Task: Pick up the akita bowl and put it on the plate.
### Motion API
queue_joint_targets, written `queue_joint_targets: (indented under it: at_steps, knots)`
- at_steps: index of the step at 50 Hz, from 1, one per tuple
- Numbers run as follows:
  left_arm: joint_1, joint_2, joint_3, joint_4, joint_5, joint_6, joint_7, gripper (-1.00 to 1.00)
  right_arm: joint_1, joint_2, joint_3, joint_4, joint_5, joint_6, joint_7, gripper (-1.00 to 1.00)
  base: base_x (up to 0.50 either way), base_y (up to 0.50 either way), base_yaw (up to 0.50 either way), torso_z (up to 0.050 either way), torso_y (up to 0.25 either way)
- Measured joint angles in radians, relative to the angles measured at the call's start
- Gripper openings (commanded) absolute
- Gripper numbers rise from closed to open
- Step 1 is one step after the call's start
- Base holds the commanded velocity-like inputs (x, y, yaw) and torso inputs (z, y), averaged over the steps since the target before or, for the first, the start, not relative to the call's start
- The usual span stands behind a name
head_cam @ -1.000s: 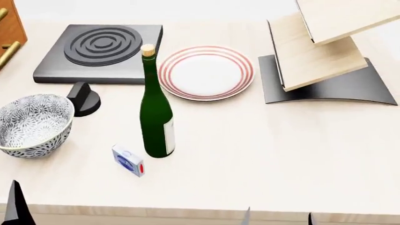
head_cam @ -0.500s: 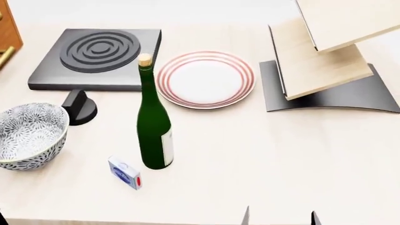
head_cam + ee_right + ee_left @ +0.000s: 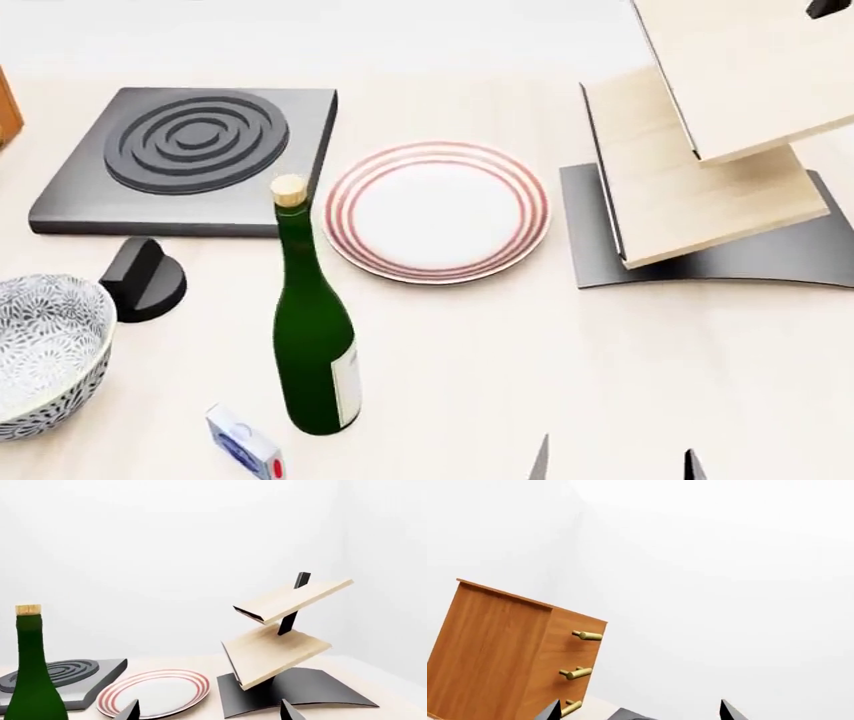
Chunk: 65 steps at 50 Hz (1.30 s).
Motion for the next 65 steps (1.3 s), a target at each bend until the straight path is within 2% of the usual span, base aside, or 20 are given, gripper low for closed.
queue_joint_targets:
  at_steps: [65]
  knots:
    - [-0.006,-0.025,0.033,-0.029,-0.003,0.02,-0.03,1.0,0.021,0.026,-0.036,0.036,0.013,-0.009,0.03,1.0,0.26,-0.05,0.0,0.0,0.0]
